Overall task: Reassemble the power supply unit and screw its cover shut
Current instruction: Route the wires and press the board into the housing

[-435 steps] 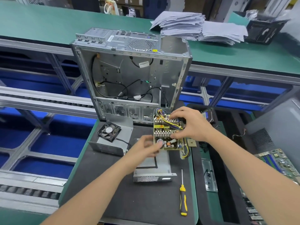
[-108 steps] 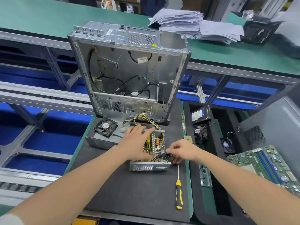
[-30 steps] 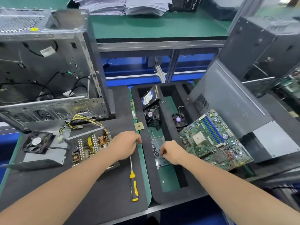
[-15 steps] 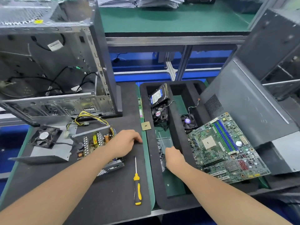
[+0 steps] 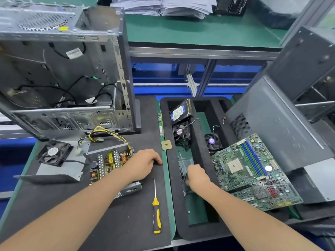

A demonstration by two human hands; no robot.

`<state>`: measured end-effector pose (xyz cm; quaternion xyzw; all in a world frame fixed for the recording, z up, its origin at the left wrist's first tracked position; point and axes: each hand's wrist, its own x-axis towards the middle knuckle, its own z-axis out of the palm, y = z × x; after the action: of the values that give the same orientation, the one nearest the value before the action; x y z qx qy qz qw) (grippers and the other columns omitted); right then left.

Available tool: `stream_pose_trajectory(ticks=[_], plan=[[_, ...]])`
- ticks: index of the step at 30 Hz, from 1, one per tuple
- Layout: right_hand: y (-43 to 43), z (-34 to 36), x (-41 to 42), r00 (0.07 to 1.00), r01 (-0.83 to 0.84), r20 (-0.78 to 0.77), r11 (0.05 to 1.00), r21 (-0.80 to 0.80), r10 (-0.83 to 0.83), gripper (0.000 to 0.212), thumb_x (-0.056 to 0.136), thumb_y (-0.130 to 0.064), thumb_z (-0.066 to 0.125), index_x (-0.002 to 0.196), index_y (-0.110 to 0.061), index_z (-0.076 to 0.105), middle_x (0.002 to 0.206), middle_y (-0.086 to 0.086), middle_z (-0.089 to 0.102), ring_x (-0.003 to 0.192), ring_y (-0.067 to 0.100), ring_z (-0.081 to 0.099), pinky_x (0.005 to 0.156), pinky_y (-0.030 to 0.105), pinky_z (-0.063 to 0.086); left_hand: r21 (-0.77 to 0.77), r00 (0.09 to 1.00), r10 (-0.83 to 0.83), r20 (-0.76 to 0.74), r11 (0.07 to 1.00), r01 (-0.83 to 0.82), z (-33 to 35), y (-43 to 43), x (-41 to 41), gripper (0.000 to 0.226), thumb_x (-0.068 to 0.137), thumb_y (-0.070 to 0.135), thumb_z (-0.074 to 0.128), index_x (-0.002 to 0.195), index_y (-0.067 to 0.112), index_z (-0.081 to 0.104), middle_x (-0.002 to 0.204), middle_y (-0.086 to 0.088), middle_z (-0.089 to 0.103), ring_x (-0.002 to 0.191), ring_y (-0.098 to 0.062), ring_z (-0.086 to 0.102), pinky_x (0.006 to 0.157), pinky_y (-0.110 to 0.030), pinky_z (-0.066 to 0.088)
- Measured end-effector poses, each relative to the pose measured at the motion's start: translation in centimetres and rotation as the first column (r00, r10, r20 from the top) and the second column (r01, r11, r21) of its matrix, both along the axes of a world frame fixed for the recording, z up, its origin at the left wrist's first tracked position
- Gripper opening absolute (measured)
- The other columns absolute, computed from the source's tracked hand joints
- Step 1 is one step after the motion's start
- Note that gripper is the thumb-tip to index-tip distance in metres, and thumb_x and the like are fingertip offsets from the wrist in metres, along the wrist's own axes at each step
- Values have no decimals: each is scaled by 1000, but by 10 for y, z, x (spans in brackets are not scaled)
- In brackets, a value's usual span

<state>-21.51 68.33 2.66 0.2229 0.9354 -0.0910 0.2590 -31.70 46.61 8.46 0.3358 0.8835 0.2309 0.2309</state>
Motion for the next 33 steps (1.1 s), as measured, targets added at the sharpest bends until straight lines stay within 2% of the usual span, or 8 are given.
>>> stream_pose_trajectory(ticks=[5, 9, 13, 16, 20, 23, 27, 33], plan=[[4, 58, -23, 847, 157, -348, 815, -558, -402, 18, 76, -6, 76, 88, -17, 69, 76, 0, 77, 59, 17, 71, 56, 29, 59, 114, 994, 91, 68, 989, -98, 15, 1, 2, 28, 101, 12, 54, 117, 27, 72, 113, 13, 73, 101, -4, 65, 96, -24, 51], [-22, 91, -38, 782, -23, -296, 450, -893, -548, 23, 82, -1, 84, 96, -8, 67, 84, 10, 78, 71, 18, 70, 64, 36, 62, 333, 972, 230, 54, 913, -235, 37, -6, -1, 23, 95, 12, 65, 106, 28, 75, 95, 16, 75, 88, 2, 67, 81, -13, 50], [-49, 104, -44, 806, -79, -229, 284, -955, -545, 22, 85, 1, 82, 100, -7, 69, 87, 11, 76, 78, 20, 69, 69, 31, 61, 310, 955, 205, -216, 942, -132, 64, -48, -25, 26, 92, 9, 63, 111, 24, 73, 101, 15, 73, 91, 1, 64, 84, -11, 46], [-68, 111, -38, 883, -120, -249, 320, -940, -399, 18, 92, 2, 74, 109, -4, 72, 85, 10, 73, 83, 22, 70, 71, 31, 60, -16, 952, 164, -260, 985, -174, 71, -95, -47, 29, 93, 32, 66, 121, 26, 65, 112, 8, 68, 105, -12, 63, 89, -32, 53], [-107, 122, -27, 936, -271, -349, 549, -791, -40, 22, 95, 2, 65, 112, -8, 76, 84, 3, 67, 77, 24, 68, 70, 32, 60, -330, 968, 64, -244, 933, -145, 61, -131, -43, 32, 100, 47, 56, 126, 29, 58, 110, 3, 69, 101, -22, 67, 82, -41, 58], [-144, 123, -16, 916, -379, -364, 662, -647, 168, 24, 99, -2, 62, 115, -12, 77, 98, 5, 65, 76, 25, 73, 64, 29, 62, -362, 915, 32, -403, 912, -191, 49, -136, -35, 23, 107, 36, 47, 125, 26, 58, 110, -5, 71, 101, -32, 67, 78, -40, 56], [-165, 121, -9, 783, -608, -318, 765, -211, 535, 26, 102, -8, 55, 115, -19, 75, 115, 7, 56, 99, 35, 63, 87, 46, 55, -376, 909, 72, -410, 895, -241, 45, -132, -29, 13, 107, 26, 47, 111, 20, 58, 99, -9, 69, 97, -35, 65, 70, -38, 48], [-151, 119, -11, 781, -587, -272, 809, -15, 562, 36, 100, -4, 50, 119, -26, 72, 118, 3, 47, 93, 37, 61, 85, 45, 51, -368, 922, 171, -348, 879, -302, 48, -126, -16, 19, 108, 27, 46, 113, 13, 57, 105, -14, 66, 99, -34, 63, 70, -37, 43]])
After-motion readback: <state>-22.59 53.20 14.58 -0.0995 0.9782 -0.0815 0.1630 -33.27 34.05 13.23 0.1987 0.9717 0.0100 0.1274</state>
